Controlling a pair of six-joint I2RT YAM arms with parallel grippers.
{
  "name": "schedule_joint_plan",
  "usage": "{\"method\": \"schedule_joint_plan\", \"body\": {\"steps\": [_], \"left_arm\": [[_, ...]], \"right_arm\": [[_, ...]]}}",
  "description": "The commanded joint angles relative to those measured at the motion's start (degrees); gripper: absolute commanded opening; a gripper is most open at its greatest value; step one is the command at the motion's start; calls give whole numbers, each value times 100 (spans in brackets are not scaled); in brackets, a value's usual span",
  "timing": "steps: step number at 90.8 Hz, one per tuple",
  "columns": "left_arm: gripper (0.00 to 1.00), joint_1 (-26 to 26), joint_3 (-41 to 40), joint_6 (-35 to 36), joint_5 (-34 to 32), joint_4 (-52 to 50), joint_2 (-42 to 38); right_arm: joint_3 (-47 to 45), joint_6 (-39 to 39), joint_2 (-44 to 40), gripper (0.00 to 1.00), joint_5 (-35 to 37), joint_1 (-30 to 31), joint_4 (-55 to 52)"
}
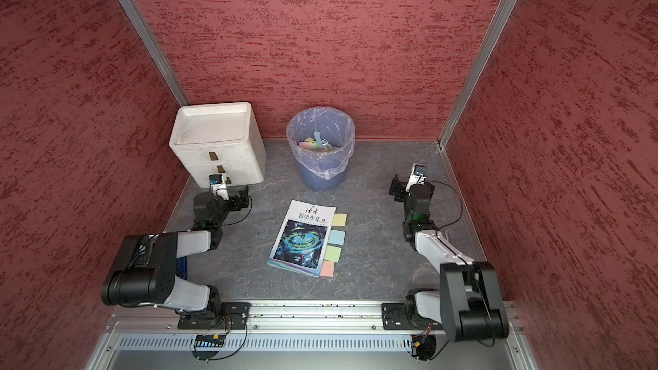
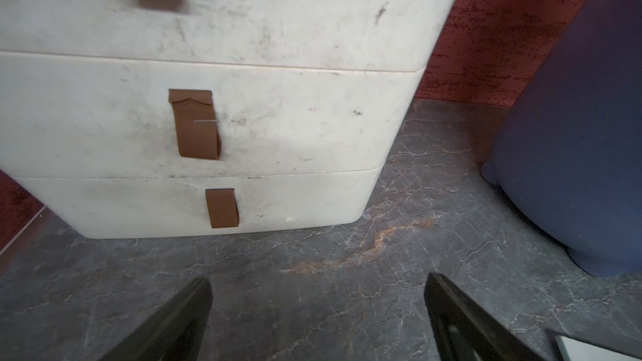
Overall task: Peel off the used sticky note
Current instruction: Open the book at the center of the board.
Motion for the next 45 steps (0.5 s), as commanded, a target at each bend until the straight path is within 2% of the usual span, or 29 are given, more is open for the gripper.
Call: {"method": "schedule_joint_plan", "body": {"steps": [1, 5, 9, 15, 20, 24, 35, 45], "left_arm": [[100, 238, 904, 205, 622, -2102, -390], [100, 290, 1258, 560, 962, -2881, -469], [100, 364, 1489, 885, 1342, -3648, -593], [100, 441, 1676, 1390, 1895, -4530, -907], [100, 439, 1843, 2008, 2314, -5411, -1163], [100, 384, 2030, 2404, 2540, -6106, -1303], [100, -181, 2599, 3321, 2511, -7908, -1223], [100, -984, 2894, 3668, 2261, -8702, -920]], "right_arm": [[437, 1343, -713, 99, 488, 16, -1900], [687, 1915, -873, 98, 680, 6, -2650], [1002, 2054, -1000, 98, 542, -6, -3472], [1232, 2009, -1043, 98, -56, -11, -3989], [1263, 1986, -1019, 98, -978, 0, -4105], [1276, 2125, -964, 98, -1430, 62, -4218], [1335, 2558, -910, 98, -1399, 646, -4819], [1275, 2840, -977, 99, -1102, 1381, -5185]]}}
